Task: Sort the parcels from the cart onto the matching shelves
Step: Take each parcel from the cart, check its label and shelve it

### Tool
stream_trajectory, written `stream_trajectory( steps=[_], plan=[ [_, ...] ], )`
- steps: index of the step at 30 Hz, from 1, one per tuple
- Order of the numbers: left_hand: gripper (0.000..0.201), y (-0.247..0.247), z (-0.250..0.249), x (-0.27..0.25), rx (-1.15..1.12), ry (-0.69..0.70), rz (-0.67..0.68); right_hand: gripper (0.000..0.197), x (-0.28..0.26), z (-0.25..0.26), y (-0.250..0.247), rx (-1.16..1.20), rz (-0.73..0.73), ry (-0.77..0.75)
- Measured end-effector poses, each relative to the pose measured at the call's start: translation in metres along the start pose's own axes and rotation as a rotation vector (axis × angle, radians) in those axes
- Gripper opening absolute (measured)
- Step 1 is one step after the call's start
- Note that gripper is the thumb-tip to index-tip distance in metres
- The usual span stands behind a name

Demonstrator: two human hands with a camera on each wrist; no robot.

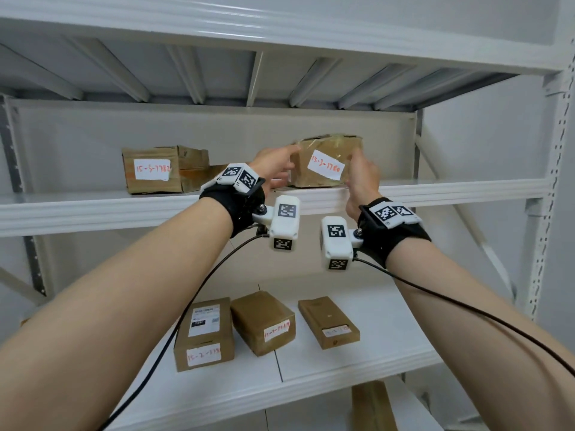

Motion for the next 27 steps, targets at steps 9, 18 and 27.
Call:
stream_trajectory(
  steps=[9,18,27],
  plan=[
    [0.035,-0.016,-0.006,-0.007,0.014,-0.010,0.070,0.011,-0.017,0.003,0.033,-0.179,0.307,0.129],
    [0.015,-0.075,-0.020,-0.049,0.041,0.026,0.040,0.008,-0.063,-0.003,0.062,-0.121,0.181,0.005],
    [0.018,-0.166,-0.039,-0.110,0.111,0.047,-0.003,0.006,-0.151,-0.013,0.118,-0.215,0.345,0.017]
  ],
)
Point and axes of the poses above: each hand's wrist, its own x-axis towards the middle knuckle, its own y-axis out of the palm, z = x × y, the point moved 2 cm from there along x, towards the middle knuckle, and after that the axes turned 13 degrees about y, right-handed, at the moved point
